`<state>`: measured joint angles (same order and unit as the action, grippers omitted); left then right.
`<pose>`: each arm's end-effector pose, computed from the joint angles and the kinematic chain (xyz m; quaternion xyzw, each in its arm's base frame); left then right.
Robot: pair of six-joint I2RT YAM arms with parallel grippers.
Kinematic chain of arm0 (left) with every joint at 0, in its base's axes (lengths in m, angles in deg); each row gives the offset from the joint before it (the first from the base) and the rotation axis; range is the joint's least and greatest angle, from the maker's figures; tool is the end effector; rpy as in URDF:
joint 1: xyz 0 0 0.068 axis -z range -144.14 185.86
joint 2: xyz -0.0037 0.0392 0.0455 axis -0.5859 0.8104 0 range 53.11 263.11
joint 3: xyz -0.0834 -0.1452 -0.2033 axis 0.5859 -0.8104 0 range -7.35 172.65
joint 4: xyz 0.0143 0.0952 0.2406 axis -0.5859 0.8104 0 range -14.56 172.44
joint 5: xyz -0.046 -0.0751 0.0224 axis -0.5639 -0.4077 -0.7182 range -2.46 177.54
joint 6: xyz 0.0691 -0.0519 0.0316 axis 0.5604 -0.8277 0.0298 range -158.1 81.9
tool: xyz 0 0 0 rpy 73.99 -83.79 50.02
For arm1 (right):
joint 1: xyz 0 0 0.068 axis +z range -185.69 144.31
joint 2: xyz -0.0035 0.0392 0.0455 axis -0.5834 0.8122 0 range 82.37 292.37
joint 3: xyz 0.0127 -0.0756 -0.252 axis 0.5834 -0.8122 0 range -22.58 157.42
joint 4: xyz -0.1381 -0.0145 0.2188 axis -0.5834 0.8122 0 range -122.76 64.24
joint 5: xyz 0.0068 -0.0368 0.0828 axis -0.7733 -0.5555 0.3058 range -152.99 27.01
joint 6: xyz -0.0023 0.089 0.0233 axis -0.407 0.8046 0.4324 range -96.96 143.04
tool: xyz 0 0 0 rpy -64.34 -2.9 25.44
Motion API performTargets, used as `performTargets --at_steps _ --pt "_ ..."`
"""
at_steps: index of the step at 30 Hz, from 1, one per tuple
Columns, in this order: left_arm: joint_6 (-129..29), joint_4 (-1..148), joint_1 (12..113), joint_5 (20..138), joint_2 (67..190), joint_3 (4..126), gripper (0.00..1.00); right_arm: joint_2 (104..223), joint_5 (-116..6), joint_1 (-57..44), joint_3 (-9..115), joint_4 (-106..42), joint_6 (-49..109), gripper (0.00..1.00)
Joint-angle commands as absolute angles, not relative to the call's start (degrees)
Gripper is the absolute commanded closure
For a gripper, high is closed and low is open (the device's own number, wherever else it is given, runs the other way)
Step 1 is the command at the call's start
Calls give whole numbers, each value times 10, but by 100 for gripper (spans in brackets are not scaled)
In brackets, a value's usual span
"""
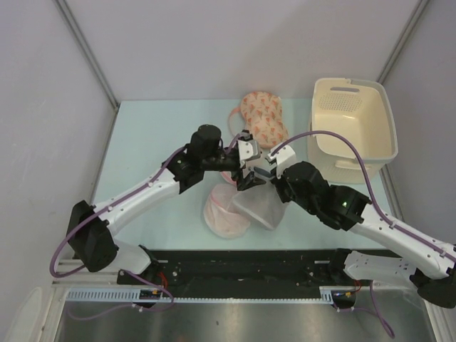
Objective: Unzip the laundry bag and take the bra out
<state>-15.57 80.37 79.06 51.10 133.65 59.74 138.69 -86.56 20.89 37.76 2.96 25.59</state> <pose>0.2299 -0.2831 0.3219 0.5716 0.5477 -0.3491 0.5013 0.1620 0.1856 0.3234 -0.2997 0.8068 0.0801 0.5028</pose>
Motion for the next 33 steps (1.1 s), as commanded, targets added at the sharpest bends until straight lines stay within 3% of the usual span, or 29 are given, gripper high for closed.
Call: performTargets --at_steps 1,2,5,7,8,12,13,15,16,18,24,28,33 --pt "-119 799 816 454 1355 631 2 1378 -839 210 403 3 245 100" --pt "-118 804 824 451 1359 636 3 1378 -839 209 403 1 249 100" --pt "-114 821 836 440 1377 641 23 1378 -823 199 403 0 259 100" --pt "-119 833 842 431 1397 647 59 1379 -809 193 403 5 266 100" --pt "-130 840 845 432 1404 656 99 1379 -807 191 403 5 270 100" --pt "-145 855 856 432 1421 660 100 1374 -771 123 403 -1 299 99" --pt "-158 842 855 436 1417 652 100 1364 -749 105 403 -2 309 68" --pt "-172 782 855 457 1391 610 100 1349 -681 45 403 -2 319 45" --pt "-190 757 852 462 1379 594 100 1328 -665 24 403 -1 329 21" --pt "-209 675 847 468 1346 549 100 1304 -637 -10 403 2 358 1" --pt "-261 560 831 487 1305 498 99 1221 -546 -135 396 29 387 0" --pt "-276 535 831 513 1276 471 99 1208 -535 -176 361 60 427 9" --pt "-287 513 831 521 1236 414 100 1169 -438 -192 251 35 475 16"
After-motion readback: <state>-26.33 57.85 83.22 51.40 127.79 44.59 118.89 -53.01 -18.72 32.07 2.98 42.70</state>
